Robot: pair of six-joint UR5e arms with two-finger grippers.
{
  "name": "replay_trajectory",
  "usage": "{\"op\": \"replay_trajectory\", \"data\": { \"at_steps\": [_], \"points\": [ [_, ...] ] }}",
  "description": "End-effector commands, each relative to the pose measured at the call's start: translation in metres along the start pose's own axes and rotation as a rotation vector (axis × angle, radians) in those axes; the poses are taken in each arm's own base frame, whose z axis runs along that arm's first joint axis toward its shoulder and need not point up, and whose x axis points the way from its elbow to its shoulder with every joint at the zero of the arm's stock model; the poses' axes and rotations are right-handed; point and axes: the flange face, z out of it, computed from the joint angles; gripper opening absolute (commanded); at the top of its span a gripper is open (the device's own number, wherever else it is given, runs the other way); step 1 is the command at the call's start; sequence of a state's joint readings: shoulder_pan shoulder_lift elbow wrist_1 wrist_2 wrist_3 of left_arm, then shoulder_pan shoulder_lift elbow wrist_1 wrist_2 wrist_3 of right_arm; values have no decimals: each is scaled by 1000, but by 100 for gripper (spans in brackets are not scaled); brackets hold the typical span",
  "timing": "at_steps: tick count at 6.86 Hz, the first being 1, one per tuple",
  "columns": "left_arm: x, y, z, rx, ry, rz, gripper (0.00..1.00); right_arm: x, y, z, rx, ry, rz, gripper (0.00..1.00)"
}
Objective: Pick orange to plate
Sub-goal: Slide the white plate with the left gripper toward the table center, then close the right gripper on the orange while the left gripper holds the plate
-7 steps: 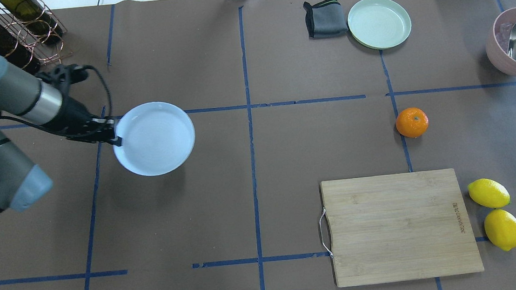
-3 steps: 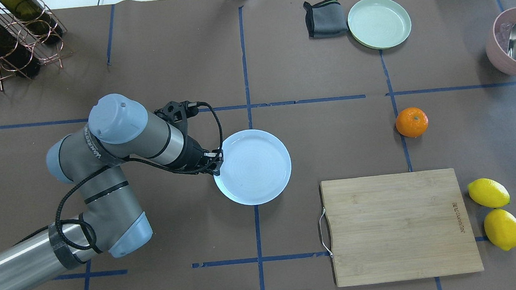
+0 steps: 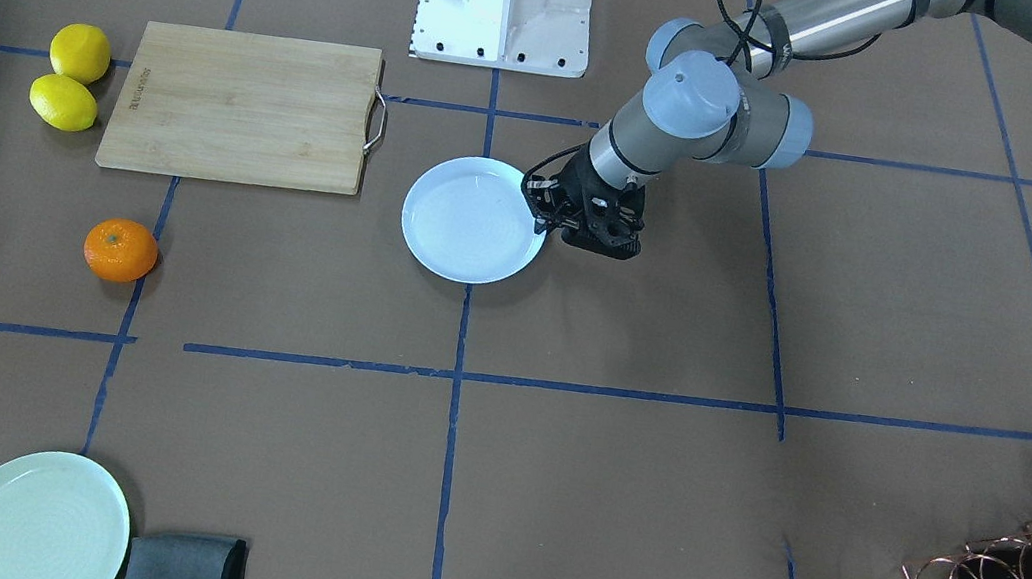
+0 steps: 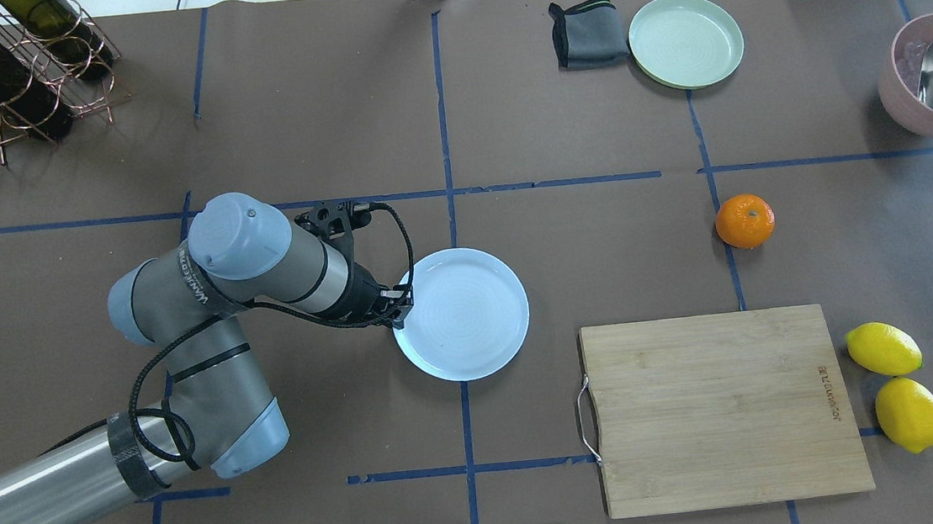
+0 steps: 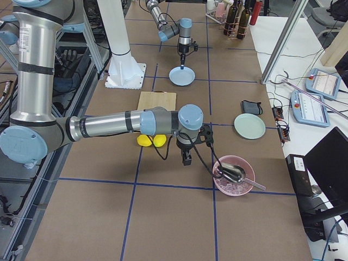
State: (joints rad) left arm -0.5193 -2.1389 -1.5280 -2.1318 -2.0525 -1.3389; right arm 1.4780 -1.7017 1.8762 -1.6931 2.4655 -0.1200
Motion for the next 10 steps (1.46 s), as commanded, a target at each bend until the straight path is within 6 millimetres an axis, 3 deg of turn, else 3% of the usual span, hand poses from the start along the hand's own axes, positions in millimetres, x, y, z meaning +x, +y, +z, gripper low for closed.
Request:
{"op": "replay_trajectory", "data": {
  "at_steps": [1,2,3,5,6,8,10],
  "points": [
    [5,0,-4,14,22,12,84,-19,-7,9,-18,-24,35,100],
    [15,-3,-32,48,86,19,92,-49,-21,14,-5,-31,49,100],
    [18,-6,-47,63,107,5,98,-96,-33,43,10,-57,109,100],
    [26,-3,-60,71,130,-7,99,-181,-46,105,84,-18,208,100],
    [25,-6,-63,77,131,-8,99,-211,-67,122,105,-6,260,100],
    [25,-7,-65,90,132,-23,99,-233,-79,157,136,72,249,100],
    [24,-7,-64,94,130,-24,99,-262,-108,172,150,66,224,100]
  ]
}}
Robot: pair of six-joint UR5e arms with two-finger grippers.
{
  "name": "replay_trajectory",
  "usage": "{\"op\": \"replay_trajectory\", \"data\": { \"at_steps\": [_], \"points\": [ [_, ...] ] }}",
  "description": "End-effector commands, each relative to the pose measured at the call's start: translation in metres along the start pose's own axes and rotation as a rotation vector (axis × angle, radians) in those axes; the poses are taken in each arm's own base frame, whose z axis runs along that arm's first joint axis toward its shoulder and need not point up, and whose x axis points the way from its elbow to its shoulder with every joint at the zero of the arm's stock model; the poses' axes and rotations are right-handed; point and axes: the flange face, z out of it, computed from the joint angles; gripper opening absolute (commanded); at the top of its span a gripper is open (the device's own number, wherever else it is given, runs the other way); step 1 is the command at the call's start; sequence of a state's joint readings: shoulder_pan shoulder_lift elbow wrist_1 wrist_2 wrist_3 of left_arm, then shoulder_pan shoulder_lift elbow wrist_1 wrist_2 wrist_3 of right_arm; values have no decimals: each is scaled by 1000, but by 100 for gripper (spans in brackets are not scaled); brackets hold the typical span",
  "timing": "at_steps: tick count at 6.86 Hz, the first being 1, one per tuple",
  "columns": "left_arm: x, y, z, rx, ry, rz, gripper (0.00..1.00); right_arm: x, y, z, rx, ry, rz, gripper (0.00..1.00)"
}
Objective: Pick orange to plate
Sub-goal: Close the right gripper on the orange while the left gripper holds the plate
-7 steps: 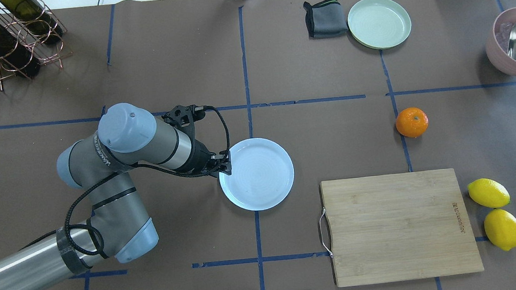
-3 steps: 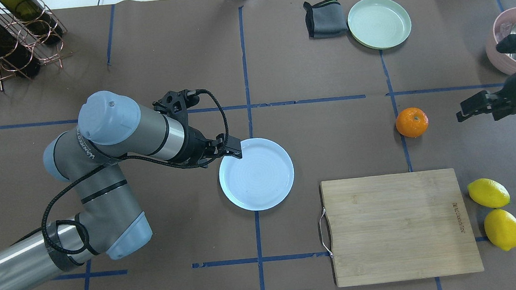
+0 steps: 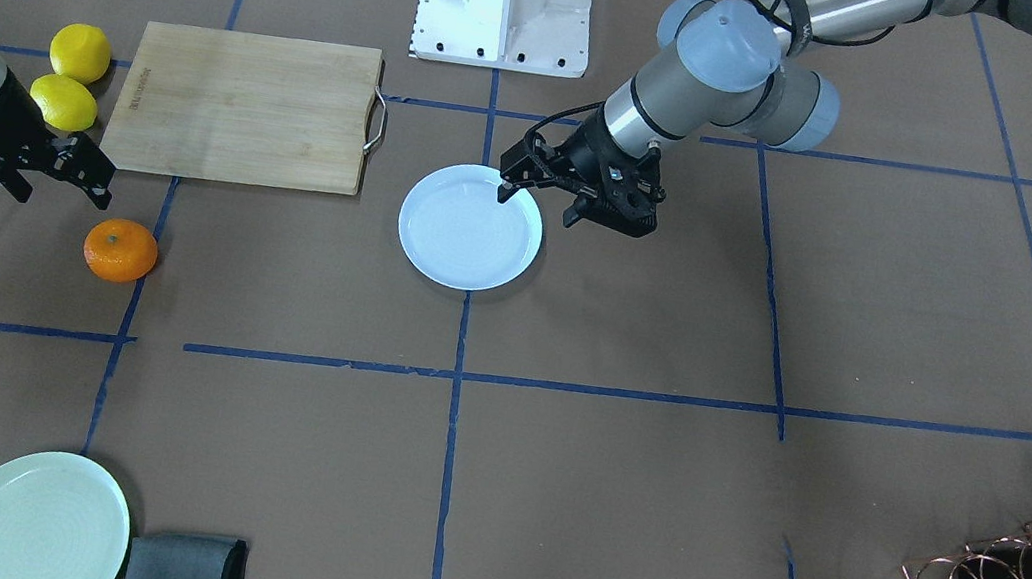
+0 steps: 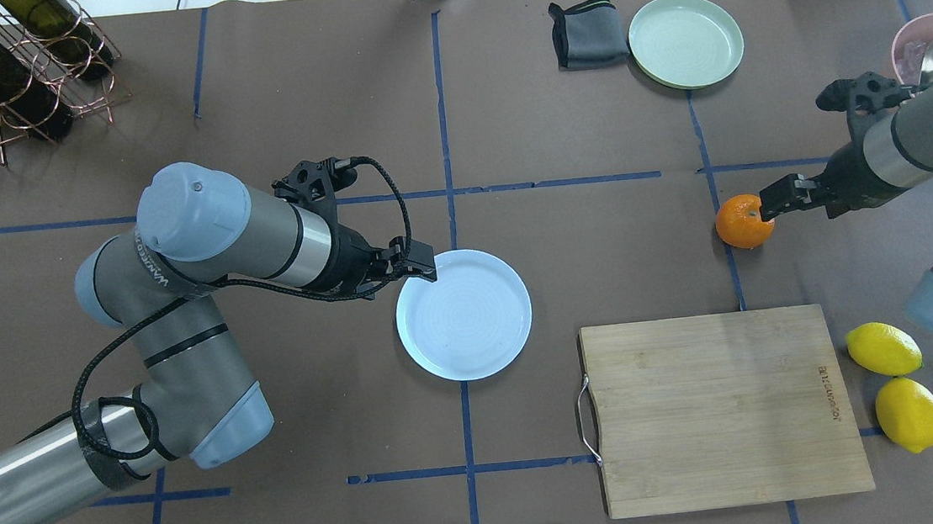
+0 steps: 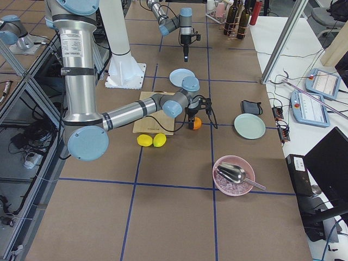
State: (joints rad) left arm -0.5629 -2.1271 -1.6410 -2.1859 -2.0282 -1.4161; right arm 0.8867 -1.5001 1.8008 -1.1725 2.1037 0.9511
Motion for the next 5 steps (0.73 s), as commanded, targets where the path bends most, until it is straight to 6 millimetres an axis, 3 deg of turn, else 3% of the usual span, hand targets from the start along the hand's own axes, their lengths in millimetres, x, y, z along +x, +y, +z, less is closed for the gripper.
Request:
{"op": "replay_trajectory", "data": {
  "at_steps": [1,2,4,5],
  "points": [
    [-1,-1,0,9,-2,-2,99,-16,-10,24,15,32,-9,100],
    [-1,-1,0,9,-2,-2,99,-34,-12,35,26,40,-33,100],
    [-2,-1,0,9,-3,-2,99,-42,-14,48,17,46,-42,100],
    [-2,-1,0,9,-3,-2,99,-34,-13,57,6,64,-34,100]
  ]
}}
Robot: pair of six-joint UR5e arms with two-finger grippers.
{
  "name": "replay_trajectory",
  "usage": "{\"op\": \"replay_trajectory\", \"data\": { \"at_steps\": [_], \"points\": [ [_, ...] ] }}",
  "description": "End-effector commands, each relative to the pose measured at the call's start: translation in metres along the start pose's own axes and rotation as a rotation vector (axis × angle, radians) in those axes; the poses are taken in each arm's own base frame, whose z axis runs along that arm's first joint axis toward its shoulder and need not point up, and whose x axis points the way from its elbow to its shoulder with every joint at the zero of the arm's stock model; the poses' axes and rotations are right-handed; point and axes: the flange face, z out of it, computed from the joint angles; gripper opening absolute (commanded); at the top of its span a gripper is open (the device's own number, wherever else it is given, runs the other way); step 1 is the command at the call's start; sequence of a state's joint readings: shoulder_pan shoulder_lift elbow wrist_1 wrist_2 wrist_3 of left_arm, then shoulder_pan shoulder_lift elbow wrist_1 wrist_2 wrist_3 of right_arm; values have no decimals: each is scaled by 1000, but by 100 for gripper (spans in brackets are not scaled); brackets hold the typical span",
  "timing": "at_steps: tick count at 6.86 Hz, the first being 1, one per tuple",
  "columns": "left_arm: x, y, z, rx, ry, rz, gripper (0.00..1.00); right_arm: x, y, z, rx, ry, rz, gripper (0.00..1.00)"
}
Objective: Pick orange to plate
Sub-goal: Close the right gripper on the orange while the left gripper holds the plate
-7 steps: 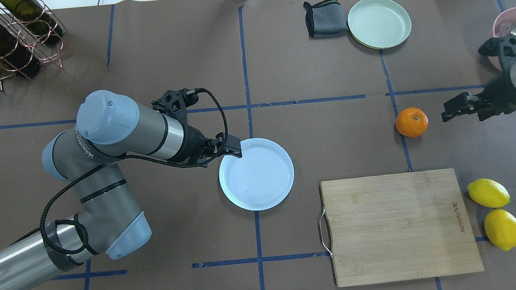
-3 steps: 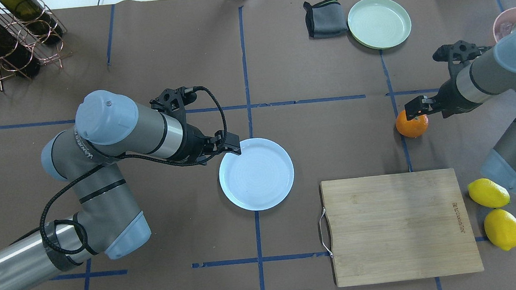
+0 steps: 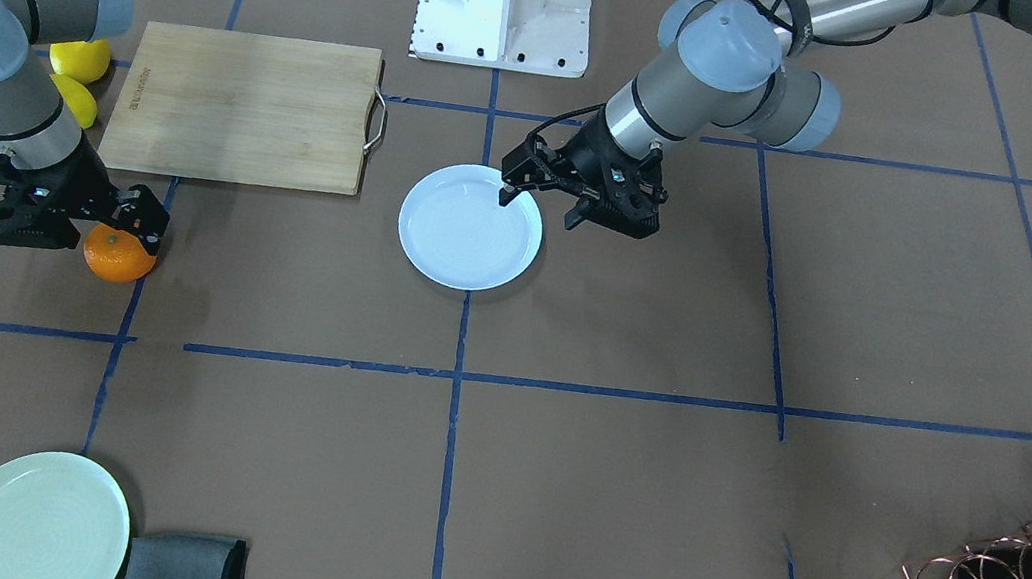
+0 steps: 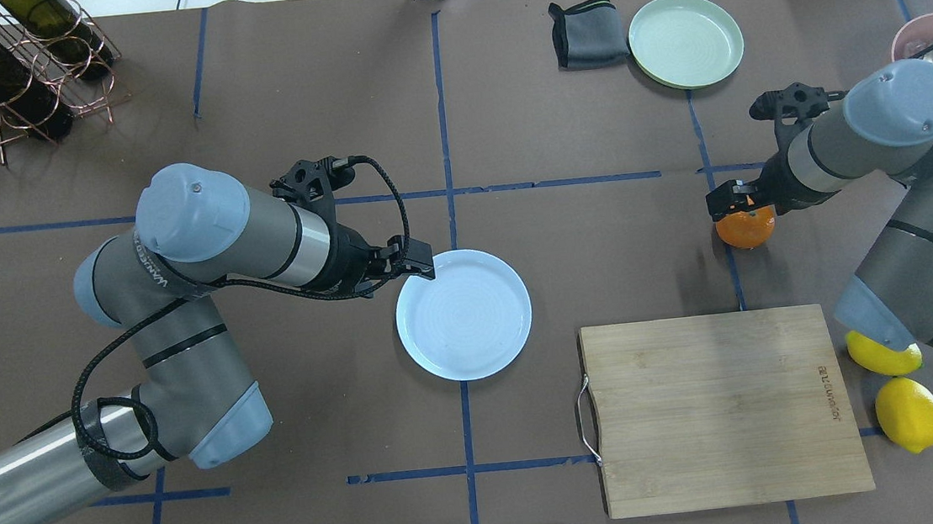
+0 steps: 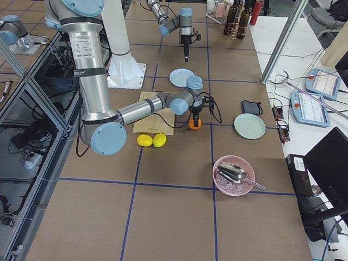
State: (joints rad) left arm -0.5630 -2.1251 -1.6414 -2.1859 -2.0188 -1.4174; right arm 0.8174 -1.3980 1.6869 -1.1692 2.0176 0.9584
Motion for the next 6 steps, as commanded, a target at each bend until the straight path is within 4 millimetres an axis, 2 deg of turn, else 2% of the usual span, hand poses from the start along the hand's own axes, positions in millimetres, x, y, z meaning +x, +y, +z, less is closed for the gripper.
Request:
{"op": "replay_trajectory", "data": {
  "at_steps": [1,3,4,5,6],
  "points": [
    [-2,0,0,0,-3,-2,99,3,2,16,-20,21,4,100],
    [-6,1,1,-1,-7,-4,99,2,6,26,-23,38,-3,99],
    [-5,1,0,-1,-6,-4,99,2,6,25,-22,37,-2,59],
    [-5,1,0,-2,-4,-2,99,-3,6,20,-21,24,-5,8],
    [9,5,-18,7,33,12,99,-29,6,-6,1,-32,10,0]
  ]
}}
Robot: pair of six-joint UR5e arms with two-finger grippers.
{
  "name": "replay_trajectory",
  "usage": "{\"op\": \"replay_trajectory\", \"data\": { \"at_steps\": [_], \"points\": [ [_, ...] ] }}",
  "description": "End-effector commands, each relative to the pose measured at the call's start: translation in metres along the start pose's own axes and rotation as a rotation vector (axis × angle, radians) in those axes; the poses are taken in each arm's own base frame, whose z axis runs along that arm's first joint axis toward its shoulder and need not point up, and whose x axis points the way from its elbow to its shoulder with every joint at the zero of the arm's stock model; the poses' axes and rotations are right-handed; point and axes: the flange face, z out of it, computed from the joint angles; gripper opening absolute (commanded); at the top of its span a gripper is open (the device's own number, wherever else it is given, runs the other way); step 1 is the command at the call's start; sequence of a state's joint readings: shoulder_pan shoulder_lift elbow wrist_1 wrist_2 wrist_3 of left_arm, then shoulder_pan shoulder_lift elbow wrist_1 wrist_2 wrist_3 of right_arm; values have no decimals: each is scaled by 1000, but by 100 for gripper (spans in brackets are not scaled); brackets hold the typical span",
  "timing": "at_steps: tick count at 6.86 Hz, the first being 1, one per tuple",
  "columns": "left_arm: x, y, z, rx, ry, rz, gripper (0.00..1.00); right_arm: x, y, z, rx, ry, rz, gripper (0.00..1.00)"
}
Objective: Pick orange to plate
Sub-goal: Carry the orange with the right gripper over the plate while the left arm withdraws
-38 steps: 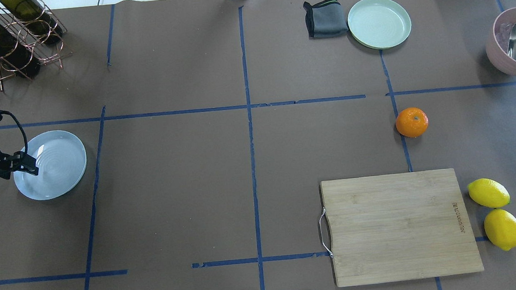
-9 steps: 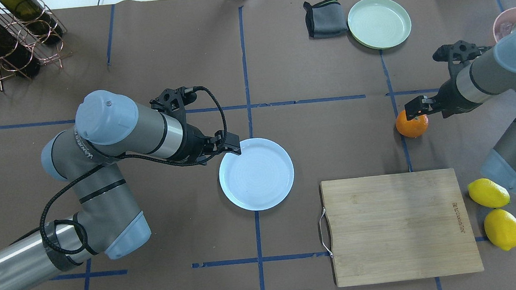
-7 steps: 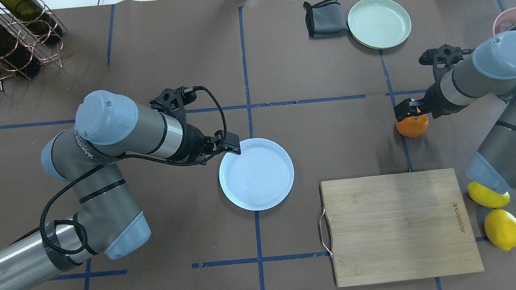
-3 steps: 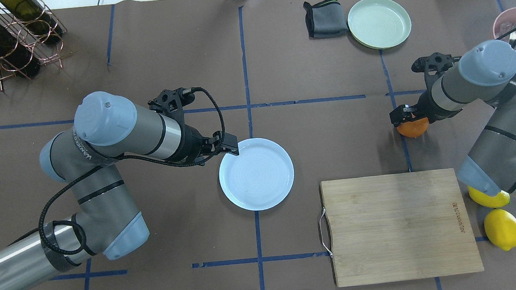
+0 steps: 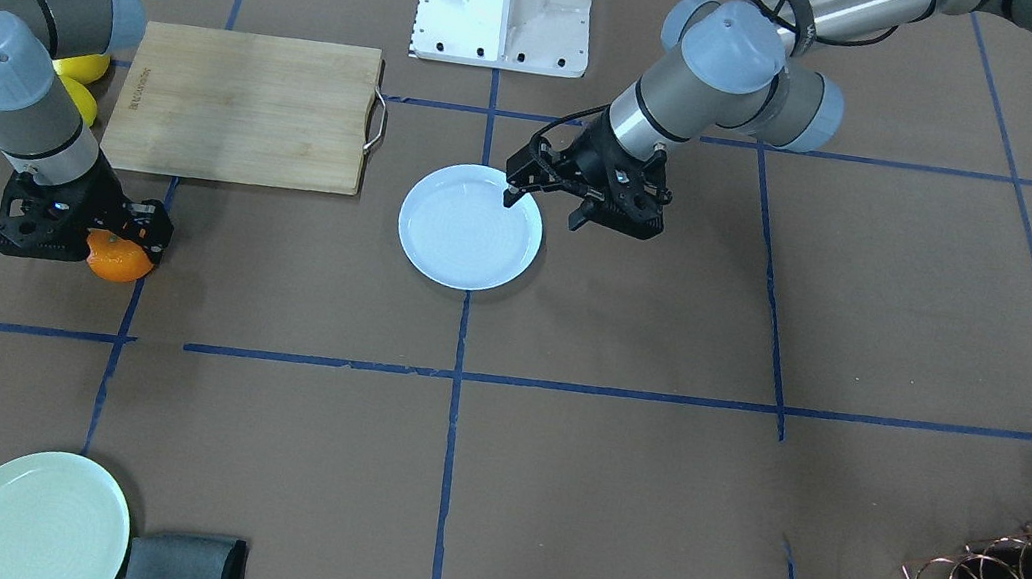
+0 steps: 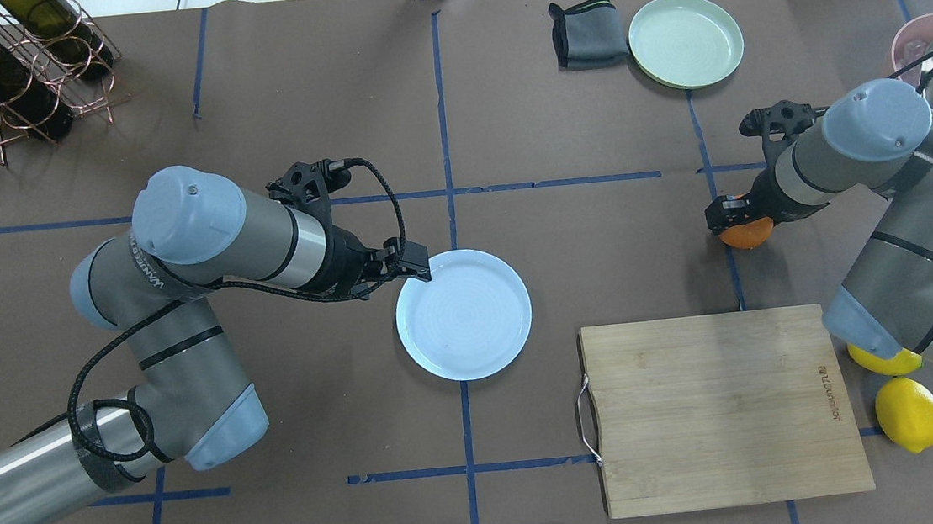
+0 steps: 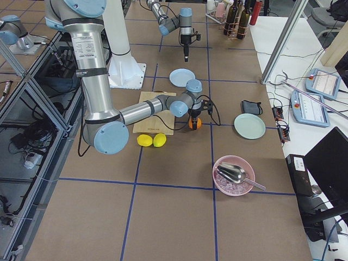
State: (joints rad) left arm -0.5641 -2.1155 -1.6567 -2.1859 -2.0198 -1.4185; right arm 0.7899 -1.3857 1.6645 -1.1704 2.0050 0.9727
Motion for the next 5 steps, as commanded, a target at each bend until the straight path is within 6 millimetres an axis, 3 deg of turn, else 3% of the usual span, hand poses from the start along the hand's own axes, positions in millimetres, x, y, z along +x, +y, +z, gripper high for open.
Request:
{"op": "replay_trajectory", "data": {
  "at_steps": [1,2,3,4,5],
  "points": [
    [30,0,-54,37,95,25,99,-92,-14,-60,11,-142,119,0],
    [16,-5,-84,64,104,22,99,-183,-3,-69,-14,-193,180,0],
    [-15,-6,-105,84,84,23,99,-247,24,-67,8,-210,201,0],
    [-41,-21,-118,102,51,41,99,-294,48,-61,29,-223,212,0],
    [-74,-31,-137,98,19,77,99,-323,61,-47,33,-215,213,0]
  ]
}}
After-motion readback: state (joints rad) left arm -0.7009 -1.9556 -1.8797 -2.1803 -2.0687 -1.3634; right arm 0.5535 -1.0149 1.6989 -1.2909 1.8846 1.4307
